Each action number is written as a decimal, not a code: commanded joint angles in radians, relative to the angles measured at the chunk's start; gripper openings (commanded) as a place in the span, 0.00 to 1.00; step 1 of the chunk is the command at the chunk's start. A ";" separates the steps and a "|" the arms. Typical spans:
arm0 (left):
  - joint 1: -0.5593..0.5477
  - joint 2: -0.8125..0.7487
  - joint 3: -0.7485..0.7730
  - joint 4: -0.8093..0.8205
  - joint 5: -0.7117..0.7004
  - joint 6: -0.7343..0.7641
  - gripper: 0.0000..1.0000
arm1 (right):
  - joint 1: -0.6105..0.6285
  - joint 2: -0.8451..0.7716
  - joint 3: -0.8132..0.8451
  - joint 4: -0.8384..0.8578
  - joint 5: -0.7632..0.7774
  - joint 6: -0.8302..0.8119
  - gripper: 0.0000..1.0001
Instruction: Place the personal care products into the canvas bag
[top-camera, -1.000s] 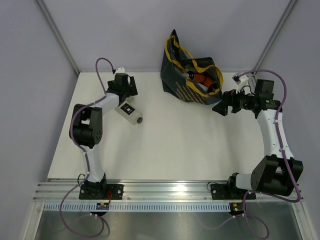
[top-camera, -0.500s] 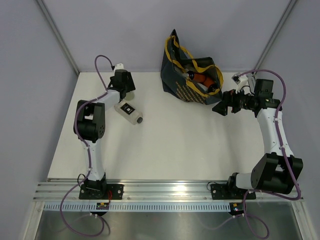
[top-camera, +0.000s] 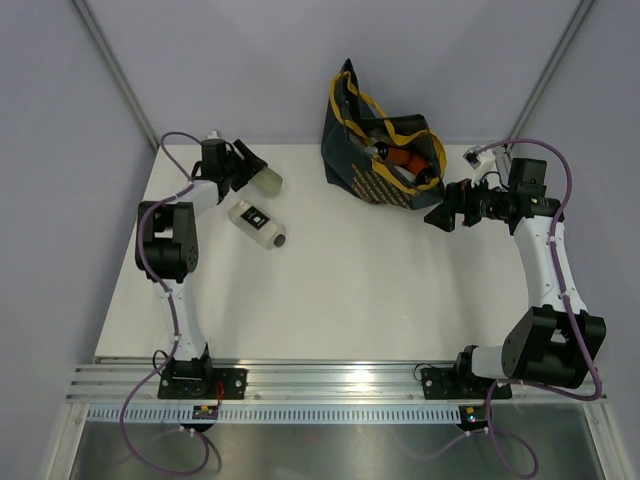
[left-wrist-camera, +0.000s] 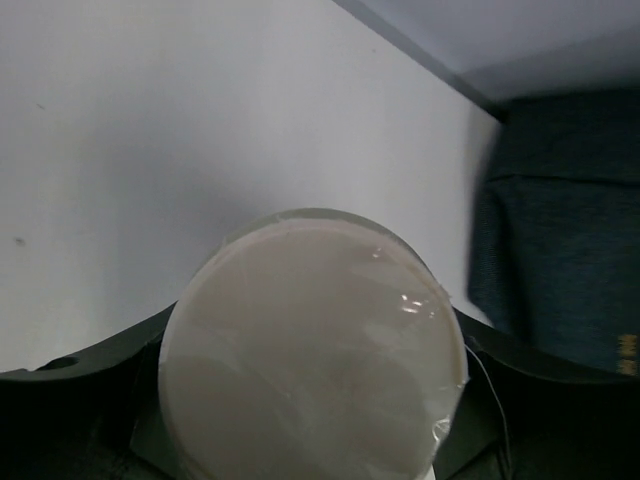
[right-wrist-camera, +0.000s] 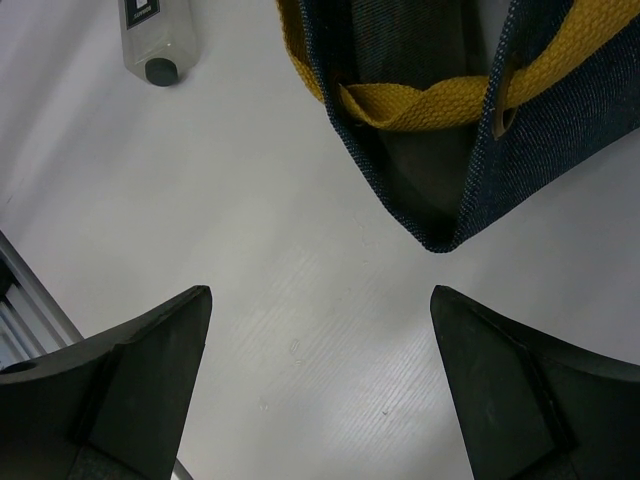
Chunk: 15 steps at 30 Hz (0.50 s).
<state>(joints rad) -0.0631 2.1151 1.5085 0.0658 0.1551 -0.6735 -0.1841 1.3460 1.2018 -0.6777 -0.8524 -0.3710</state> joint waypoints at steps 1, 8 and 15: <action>0.040 -0.017 -0.019 0.287 0.309 -0.351 0.00 | 0.002 -0.028 0.005 0.009 -0.025 -0.013 0.99; 0.046 0.011 -0.137 0.715 0.549 -0.708 0.00 | 0.002 -0.047 -0.007 0.015 -0.039 -0.008 0.99; -0.020 -0.154 -0.283 0.882 0.587 -0.793 0.00 | 0.002 -0.067 -0.013 0.017 -0.042 0.001 0.99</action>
<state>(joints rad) -0.0463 2.1345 1.2362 0.6415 0.6369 -1.3479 -0.1841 1.3163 1.1904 -0.6773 -0.8623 -0.3702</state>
